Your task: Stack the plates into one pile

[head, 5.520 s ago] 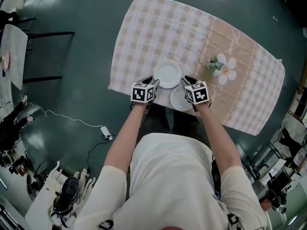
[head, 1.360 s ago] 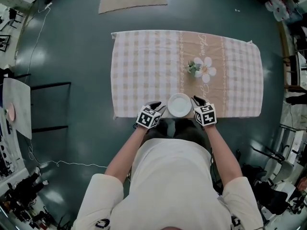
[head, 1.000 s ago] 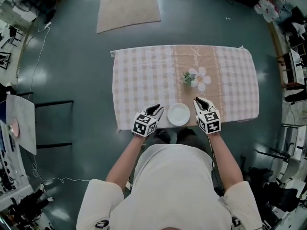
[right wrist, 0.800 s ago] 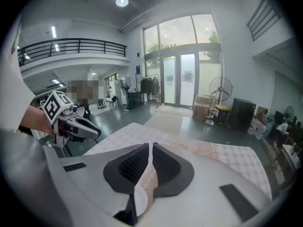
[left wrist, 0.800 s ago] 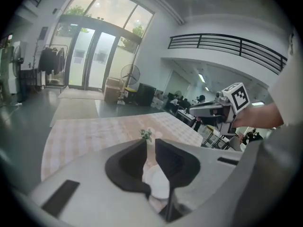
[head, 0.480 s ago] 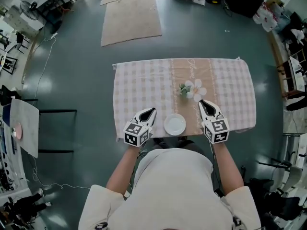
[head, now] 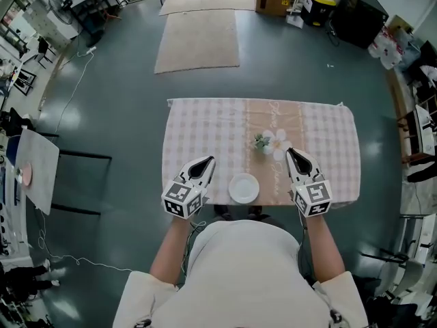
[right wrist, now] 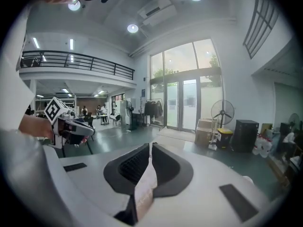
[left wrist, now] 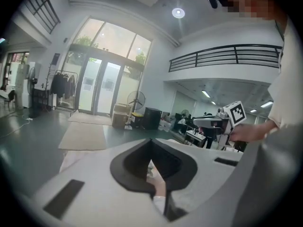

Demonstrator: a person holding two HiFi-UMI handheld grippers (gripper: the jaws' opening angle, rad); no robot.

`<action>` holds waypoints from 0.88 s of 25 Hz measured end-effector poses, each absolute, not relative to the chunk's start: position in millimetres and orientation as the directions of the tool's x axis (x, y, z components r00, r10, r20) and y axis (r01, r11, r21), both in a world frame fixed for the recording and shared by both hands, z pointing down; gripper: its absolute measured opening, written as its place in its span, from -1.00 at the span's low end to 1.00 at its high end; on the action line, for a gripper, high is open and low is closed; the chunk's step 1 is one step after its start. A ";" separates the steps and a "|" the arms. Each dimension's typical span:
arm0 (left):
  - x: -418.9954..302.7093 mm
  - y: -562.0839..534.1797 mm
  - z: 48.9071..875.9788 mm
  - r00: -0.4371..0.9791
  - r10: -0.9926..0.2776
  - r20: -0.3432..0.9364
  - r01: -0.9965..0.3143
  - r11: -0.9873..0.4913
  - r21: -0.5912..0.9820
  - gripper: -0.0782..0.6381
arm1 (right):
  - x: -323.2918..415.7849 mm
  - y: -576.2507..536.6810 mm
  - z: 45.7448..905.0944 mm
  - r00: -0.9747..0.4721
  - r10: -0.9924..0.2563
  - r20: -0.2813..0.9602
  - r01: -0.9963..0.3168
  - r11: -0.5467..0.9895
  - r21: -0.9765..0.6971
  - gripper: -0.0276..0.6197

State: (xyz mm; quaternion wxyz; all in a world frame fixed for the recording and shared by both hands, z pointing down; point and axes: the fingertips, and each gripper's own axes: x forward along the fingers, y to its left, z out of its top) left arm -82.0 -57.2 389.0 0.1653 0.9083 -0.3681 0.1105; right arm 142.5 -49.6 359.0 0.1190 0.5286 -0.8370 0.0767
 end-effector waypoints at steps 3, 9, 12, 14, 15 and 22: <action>-89.1 -58.1 374.7 0.683 -0.668 0.294 -0.729 -0.650 0.216 -0.76 | 144.3 -50.0 349.4 -0.423 -0.869 0.258 -0.899 0.437 -0.001 -0.79; -94.9 -48.1 353.9 0.657 -0.711 0.251 -0.754 -0.631 0.185 -0.76 | 158.5 -39.4 341.3 -0.415 -0.883 0.221 -0.907 0.421 -0.018 -0.80; -97.2 -47.3 352.7 0.652 -0.719 0.242 -0.758 -0.626 0.182 -0.76 | 161.4 -35.7 341.3 -0.412 -0.886 0.214 -0.909 0.417 -0.022 -0.80; -98.0 -44.9 353.6 0.653 -0.718 0.239 -0.757 -0.628 0.181 -0.76 | 160.0 -32.5 340.7 -0.412 -0.886 0.211 -0.908 0.419 -0.016 -0.80; -97.5 -43.1 354.2 0.655 -0.717 0.239 -0.755 -0.630 0.182 -0.76 | 159.3 -30.6 339.9 -0.413 -0.886 0.209 -0.908 0.420 -0.013 -0.80; -89.0 -38.8 349.4 0.655 -0.717 0.238 -0.755 -0.625 0.198 -0.76 | 163.3 -26.8 327.2 -0.419 -0.886 0.198 -0.905 0.424 -0.020 -0.80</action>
